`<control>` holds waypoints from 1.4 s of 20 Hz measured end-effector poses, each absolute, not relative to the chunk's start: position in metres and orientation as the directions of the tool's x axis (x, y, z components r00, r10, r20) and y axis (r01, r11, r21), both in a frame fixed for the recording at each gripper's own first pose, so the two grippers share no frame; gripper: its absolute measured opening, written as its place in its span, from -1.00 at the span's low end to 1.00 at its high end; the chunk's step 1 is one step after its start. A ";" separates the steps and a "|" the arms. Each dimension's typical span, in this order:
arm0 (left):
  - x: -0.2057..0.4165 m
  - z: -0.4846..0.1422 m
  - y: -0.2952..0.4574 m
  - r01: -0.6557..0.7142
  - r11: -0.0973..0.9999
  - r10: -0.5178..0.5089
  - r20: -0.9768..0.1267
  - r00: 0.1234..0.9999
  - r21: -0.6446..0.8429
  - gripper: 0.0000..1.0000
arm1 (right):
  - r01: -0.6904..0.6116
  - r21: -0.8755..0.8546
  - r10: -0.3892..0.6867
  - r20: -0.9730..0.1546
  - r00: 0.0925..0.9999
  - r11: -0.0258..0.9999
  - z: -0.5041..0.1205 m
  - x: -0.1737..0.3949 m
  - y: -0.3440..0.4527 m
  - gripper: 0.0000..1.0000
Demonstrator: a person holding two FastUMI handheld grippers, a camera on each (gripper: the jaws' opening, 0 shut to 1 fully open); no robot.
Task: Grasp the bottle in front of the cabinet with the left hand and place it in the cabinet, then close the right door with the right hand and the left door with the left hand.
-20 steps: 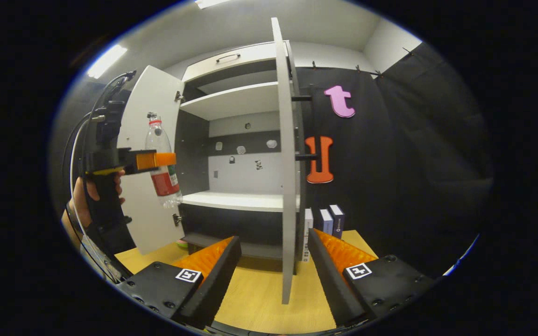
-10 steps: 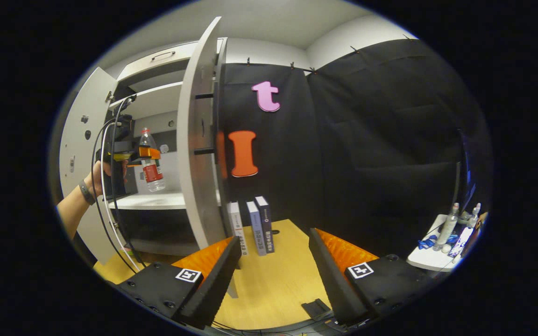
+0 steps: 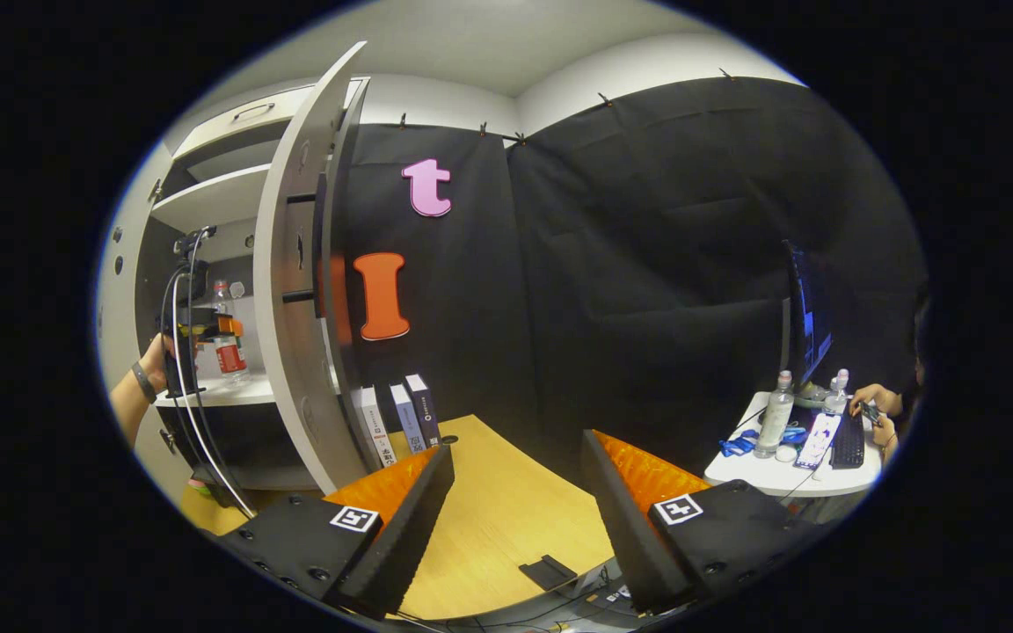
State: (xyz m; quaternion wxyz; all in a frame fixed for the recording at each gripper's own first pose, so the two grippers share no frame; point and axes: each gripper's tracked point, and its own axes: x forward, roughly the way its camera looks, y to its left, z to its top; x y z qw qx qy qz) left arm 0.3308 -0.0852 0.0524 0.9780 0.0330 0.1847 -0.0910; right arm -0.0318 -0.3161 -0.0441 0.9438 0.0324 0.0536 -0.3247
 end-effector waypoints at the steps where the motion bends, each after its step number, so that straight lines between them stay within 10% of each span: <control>1: 0.334 0.052 -0.083 0.193 0.980 -0.167 -0.356 0.919 0.039 0.53 | 0.620 0.022 -0.613 -0.122 0.780 0.784 -0.044 -0.033 -0.317 0.95; 8: 0.333 0.065 -0.075 0.178 0.984 -0.162 -0.298 0.941 0.026 0.92 | 0.601 0.040 -0.593 -0.128 0.795 0.798 -0.046 -0.027 -0.314 0.95; 28: 0.115 0.221 -0.032 0.059 0.998 -0.060 -0.030 0.998 -0.028 0.89 | 0.230 0.042 -0.229 -0.036 0.973 0.972 0.001 0.044 -0.255 0.95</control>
